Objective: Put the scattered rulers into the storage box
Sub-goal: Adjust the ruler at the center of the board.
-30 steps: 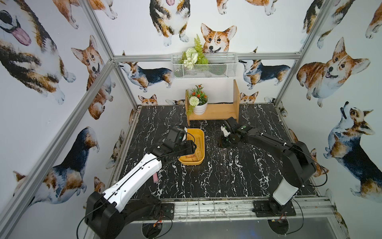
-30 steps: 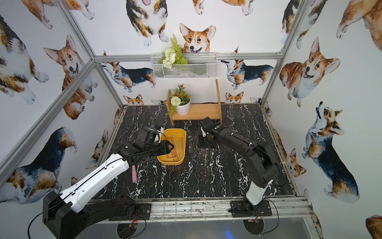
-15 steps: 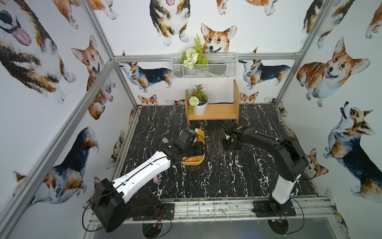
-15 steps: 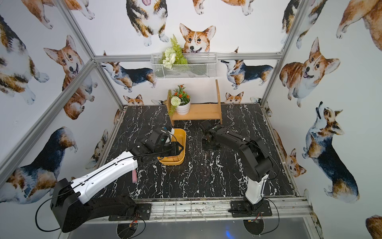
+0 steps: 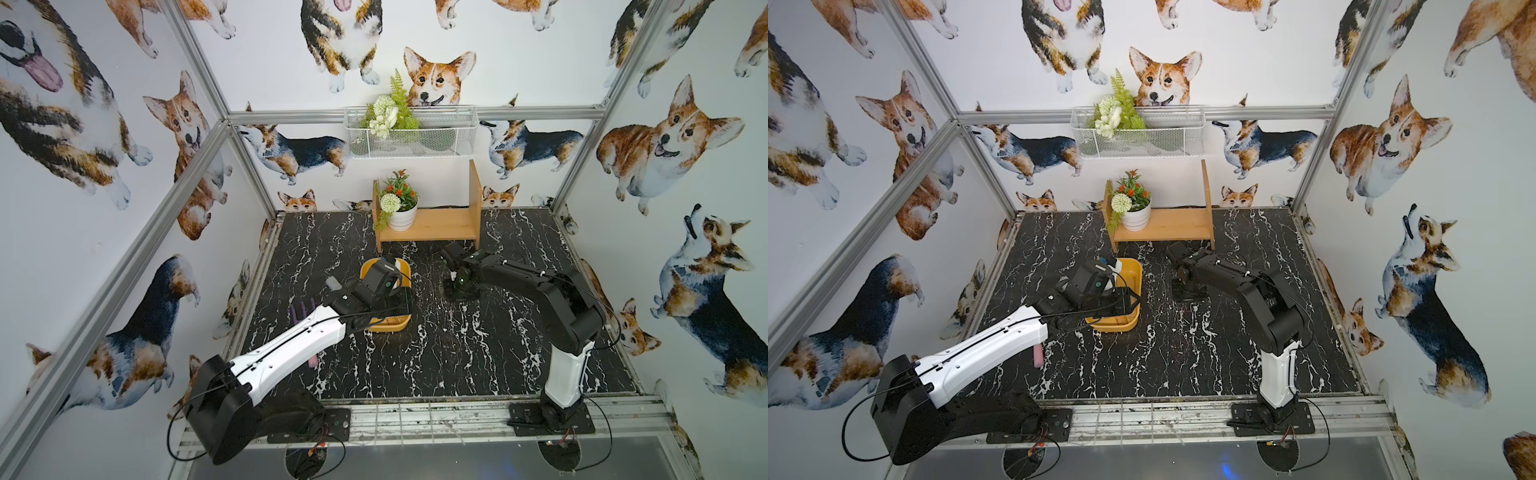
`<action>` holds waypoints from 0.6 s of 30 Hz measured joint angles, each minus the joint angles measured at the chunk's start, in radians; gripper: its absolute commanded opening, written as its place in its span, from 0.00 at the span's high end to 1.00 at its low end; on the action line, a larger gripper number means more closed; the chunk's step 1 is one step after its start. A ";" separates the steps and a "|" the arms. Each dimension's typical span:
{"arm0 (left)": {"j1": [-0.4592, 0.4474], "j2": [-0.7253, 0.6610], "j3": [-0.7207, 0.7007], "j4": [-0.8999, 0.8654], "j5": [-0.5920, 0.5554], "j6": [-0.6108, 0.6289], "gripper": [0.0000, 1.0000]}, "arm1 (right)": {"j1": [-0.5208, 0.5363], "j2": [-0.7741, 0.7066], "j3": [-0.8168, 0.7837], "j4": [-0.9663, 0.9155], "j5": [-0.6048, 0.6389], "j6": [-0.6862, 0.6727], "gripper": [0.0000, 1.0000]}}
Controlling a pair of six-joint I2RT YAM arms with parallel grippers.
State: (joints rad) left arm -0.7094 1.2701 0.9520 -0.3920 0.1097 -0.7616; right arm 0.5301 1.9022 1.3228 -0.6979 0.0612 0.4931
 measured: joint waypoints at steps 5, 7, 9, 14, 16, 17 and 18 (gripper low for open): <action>0.000 -0.003 -0.016 0.011 0.002 -0.003 0.52 | 0.000 0.032 0.026 -0.001 0.018 0.002 0.64; 0.000 -0.005 -0.019 0.013 0.003 -0.003 0.52 | 0.000 0.040 0.031 -0.003 0.021 0.002 0.64; 0.000 -0.007 -0.022 0.014 0.003 -0.003 0.52 | 0.000 0.049 0.038 -0.004 0.026 0.002 0.64; -0.001 -0.007 -0.031 0.022 0.003 -0.003 0.52 | 0.000 0.064 0.045 -0.005 0.044 0.002 0.58; -0.001 -0.007 -0.032 0.024 0.003 -0.003 0.52 | 0.000 0.068 0.040 -0.005 0.048 0.002 0.51; -0.001 -0.007 -0.032 0.026 0.004 -0.003 0.52 | 0.000 0.068 0.036 -0.005 0.051 0.002 0.48; -0.001 -0.006 -0.032 0.029 0.004 -0.003 0.52 | 0.000 0.067 0.031 -0.003 0.060 0.002 0.45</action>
State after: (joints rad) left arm -0.7105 1.2636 0.9203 -0.3626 0.1139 -0.7647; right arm 0.5301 1.9690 1.3533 -0.7010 0.1207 0.4950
